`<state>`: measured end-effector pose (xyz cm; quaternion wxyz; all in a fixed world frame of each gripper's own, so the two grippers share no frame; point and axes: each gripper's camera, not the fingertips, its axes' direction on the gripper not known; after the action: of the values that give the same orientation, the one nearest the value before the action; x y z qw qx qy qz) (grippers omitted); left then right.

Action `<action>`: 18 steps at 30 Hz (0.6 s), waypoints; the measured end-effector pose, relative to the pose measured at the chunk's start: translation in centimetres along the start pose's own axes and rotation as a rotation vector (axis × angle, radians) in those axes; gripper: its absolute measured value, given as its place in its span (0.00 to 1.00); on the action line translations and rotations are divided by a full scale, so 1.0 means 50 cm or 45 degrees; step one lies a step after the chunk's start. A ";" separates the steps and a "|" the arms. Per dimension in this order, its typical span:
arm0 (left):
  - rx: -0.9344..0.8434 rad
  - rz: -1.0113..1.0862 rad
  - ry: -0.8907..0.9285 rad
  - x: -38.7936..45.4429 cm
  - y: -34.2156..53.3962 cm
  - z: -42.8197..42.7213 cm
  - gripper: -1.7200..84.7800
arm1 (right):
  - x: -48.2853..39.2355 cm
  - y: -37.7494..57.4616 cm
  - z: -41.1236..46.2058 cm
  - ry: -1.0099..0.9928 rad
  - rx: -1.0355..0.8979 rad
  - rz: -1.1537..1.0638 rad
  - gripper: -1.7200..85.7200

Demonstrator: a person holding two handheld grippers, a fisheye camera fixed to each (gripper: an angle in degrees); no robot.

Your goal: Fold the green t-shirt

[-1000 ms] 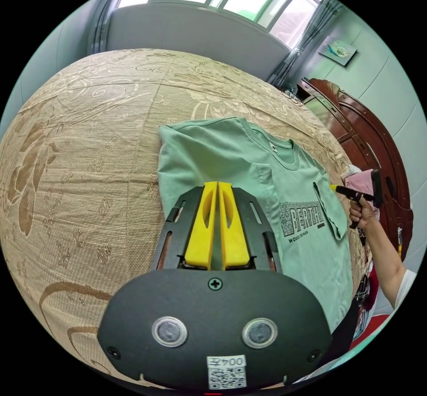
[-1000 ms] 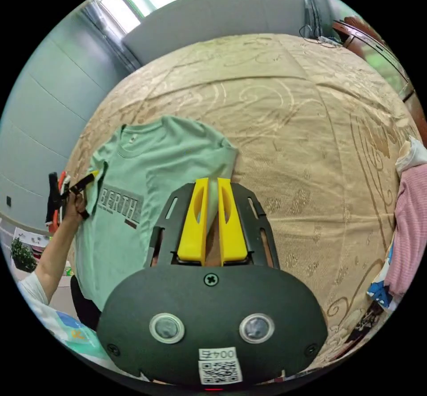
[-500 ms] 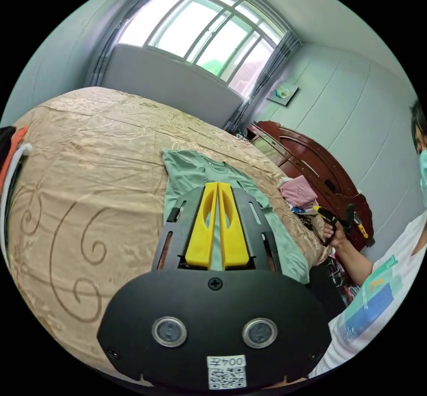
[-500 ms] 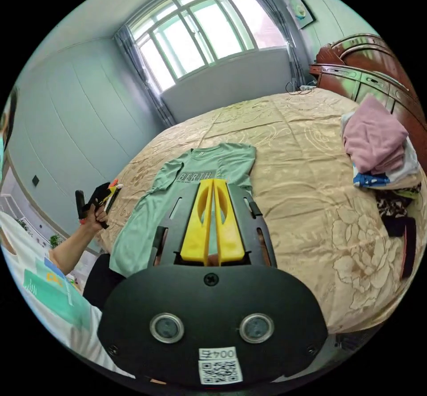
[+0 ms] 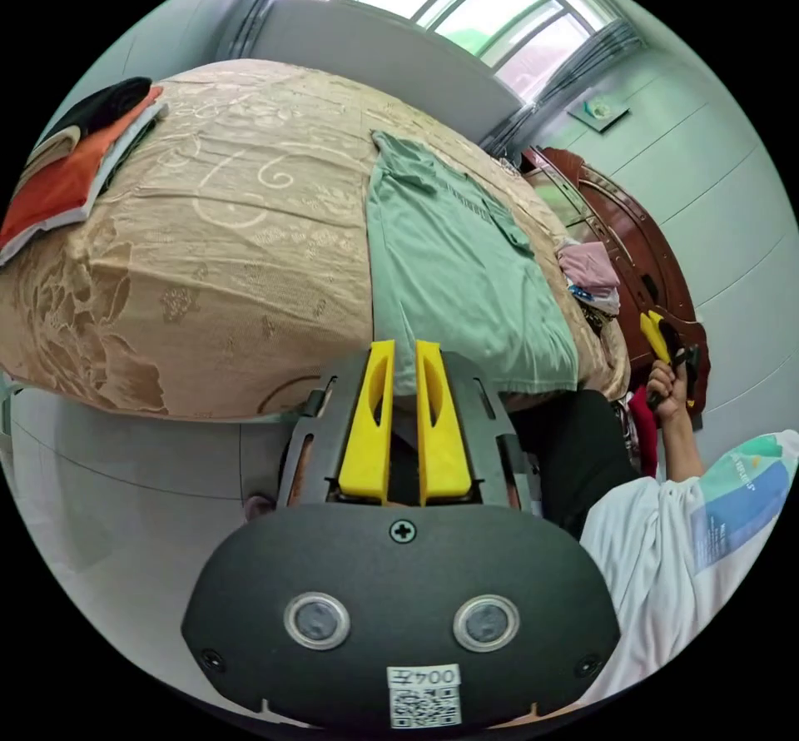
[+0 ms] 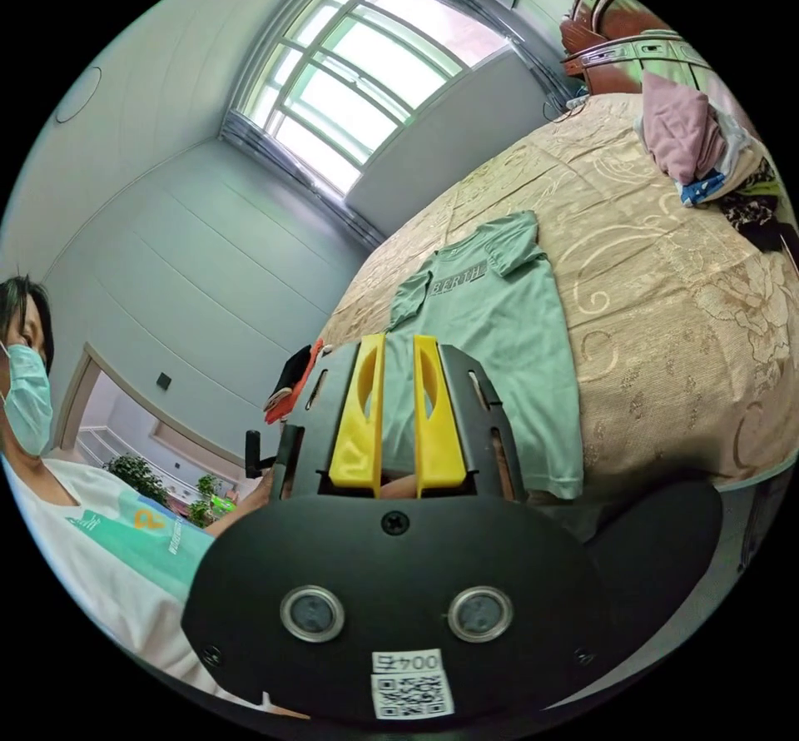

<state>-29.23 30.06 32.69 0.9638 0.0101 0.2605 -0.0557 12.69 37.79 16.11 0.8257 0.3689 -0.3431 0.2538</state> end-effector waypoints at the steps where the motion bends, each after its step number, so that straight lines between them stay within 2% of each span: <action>1: -0.025 0.008 -0.031 0.008 0.008 0.013 0.10 | -0.009 0.009 -0.005 0.014 -0.003 -0.012 0.08; 5: -0.106 0.020 -0.091 0.020 0.019 0.046 0.17 | -0.026 0.032 -0.012 0.027 0.004 -0.011 0.08; 10: -0.154 -0.091 -0.003 -0.007 0.021 0.064 0.19 | -0.045 0.063 -0.006 0.037 0.011 0.032 0.07; 12: -0.169 -0.113 -0.026 -0.013 0.020 0.076 0.18 | -0.050 0.069 0.002 0.053 -0.006 0.042 0.07; 15: -0.198 -0.147 -0.065 -0.022 0.022 0.070 0.09 | -0.061 0.076 0.010 0.096 -0.023 0.047 0.05; 18: -0.072 -0.060 -0.128 0.007 0.035 -0.011 0.05 | -0.059 0.082 0.016 0.197 -0.060 0.082 0.05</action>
<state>-29.01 31.77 32.02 0.9740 -0.0261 0.2135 -0.0713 7.76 39.12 16.06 0.8497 0.3173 -0.2958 0.2998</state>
